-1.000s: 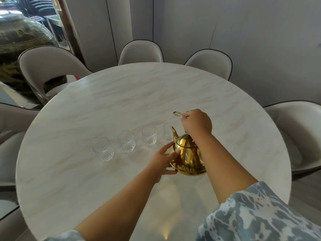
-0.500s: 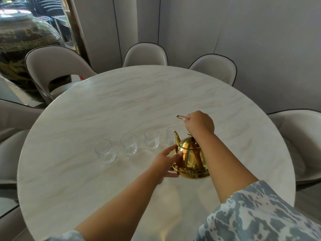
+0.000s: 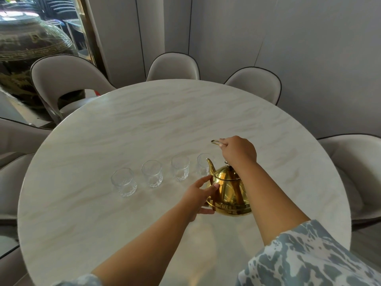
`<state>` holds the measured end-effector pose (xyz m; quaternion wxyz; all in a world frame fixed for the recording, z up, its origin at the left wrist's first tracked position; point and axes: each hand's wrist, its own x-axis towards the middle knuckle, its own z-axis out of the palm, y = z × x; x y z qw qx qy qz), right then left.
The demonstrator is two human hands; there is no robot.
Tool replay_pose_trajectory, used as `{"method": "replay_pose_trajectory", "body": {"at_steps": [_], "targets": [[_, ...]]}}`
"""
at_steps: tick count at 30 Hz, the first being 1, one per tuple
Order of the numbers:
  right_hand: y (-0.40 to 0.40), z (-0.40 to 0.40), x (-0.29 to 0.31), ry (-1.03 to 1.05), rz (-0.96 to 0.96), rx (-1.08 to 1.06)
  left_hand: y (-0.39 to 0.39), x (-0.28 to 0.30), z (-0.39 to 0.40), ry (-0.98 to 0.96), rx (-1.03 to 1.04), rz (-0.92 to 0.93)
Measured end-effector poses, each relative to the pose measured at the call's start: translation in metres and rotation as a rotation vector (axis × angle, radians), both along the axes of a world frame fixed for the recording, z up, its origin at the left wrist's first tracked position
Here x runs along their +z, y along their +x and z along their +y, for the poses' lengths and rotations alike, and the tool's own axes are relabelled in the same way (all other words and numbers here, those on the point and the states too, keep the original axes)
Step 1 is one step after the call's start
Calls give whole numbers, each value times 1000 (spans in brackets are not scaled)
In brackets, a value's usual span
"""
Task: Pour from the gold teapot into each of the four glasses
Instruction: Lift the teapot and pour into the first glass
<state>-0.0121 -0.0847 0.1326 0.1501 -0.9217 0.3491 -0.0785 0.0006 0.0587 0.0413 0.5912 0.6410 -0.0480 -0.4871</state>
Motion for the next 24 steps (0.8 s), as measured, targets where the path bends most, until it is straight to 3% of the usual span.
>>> {"method": "replay_pose_trajectory", "body": {"at_steps": [24], "targets": [[-1,-3,-1,14,-67,-3,-3,-4,-8,4,14,29]]}}
